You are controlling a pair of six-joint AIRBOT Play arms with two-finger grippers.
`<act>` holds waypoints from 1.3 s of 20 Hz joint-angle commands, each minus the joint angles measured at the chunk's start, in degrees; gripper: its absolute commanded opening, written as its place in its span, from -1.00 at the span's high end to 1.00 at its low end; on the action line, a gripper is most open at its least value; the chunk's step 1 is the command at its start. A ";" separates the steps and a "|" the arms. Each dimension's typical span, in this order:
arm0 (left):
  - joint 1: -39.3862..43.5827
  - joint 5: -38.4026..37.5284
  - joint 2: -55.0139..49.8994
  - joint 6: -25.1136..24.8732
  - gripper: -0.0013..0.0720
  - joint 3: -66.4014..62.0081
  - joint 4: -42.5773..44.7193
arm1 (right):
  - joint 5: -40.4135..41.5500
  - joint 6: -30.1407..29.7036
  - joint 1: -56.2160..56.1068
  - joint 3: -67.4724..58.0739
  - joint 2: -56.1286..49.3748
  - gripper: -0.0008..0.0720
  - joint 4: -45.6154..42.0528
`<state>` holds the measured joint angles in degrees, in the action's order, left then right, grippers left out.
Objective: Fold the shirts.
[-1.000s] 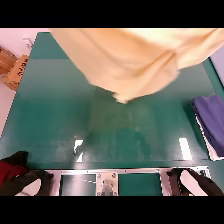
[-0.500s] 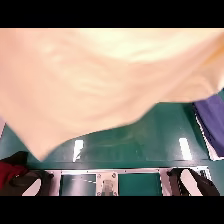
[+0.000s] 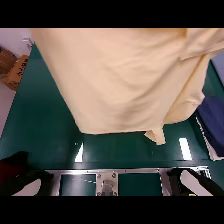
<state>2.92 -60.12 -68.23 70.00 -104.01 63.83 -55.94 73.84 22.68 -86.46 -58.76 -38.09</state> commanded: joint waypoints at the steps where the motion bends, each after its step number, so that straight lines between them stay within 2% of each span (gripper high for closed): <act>1: 0.02 1.31 -13.18 -0.02 0.91 2.16 -3.19 | 8.09 -4.76 -6.25 6.56 -11.45 0.93 0.11; 5: 0.02 7.61 -28.63 -0.04 0.91 2.16 -9.51 | 13.84 -5.11 -9.16 6.64 -27.26 0.93 0.22; 9: 0.02 9.46 -36.39 -0.02 0.90 2.16 -13.40 | 13.88 -5.09 -9.29 6.64 -36.26 0.92 0.15; 10: 0.02 8.98 -37.16 0.02 0.90 2.16 -13.33 | 13.84 -5.09 -8.92 6.67 -36.98 0.77 0.13; 11: -0.15 8.31 -37.27 0.11 0.64 2.16 -12.81 | 13.40 -5.09 -8.24 6.64 -37.05 0.46 0.13; 12: -0.59 7.30 -37.18 0.28 -0.22 1.75 -12.81 | 11.43 -5.09 -6.99 5.99 -37.03 0.23 0.13; 13: -1.20 5.31 -37.05 1.27 -0.57 0.94 -12.81 | 8.13 -5.07 -5.44 5.03 -37.03 0.19 0.11; 14: -2.36 1.49 -36.94 1.75 -0.47 -0.52 -12.81 | 3.87 -4.55 -3.39 4.04 -36.85 0.19 0.11; 16: -5.25 -7.67 -36.83 2.93 -0.47 -3.91 -12.83 | -4.74 -3.37 1.44 3.76 -35.95 0.20 0.09; 17: -6.93 -12.31 -36.83 4.00 -0.31 -5.60 -12.83 | -8.39 -3.37 3.41 3.85 -35.54 0.31 0.09; 18: -8.33 -16.13 -36.79 4.13 0.43 -6.88 -12.87 | -11.82 -3.37 5.35 4.33 -34.99 0.45 0.09; 19: -9.68 -19.78 -36.72 4.13 0.90 -8.00 -12.87 | -14.21 -3.34 6.80 5.38 -34.23 0.46 0.09; 20: -10.71 -22.67 -36.72 5.44 0.90 -8.85 -12.87 | -15.85 -3.34 7.85 6.88 -33.24 0.69 0.09; 22: -11.78 -27.78 -36.35 6.73 0.91 -9.18 -12.39 | -17.97 -3.34 9.42 11.58 -30.42 0.93 -0.20; 24: -11.74 -33.44 -35.74 8.17 0.91 -9.01 -10.12 | -18.18 -3.37 10.78 18.05 -26.18 0.93 -1.62; 26: -11.67 -35.98 -32.98 8.61 0.91 -5.70 -9.55 | -18.10 -3.37 12.74 24.26 -21.38 0.93 -5.20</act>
<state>-8.21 -88.23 -103.33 77.06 -111.46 52.82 -71.77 70.41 32.77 -69.49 -85.45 -39.86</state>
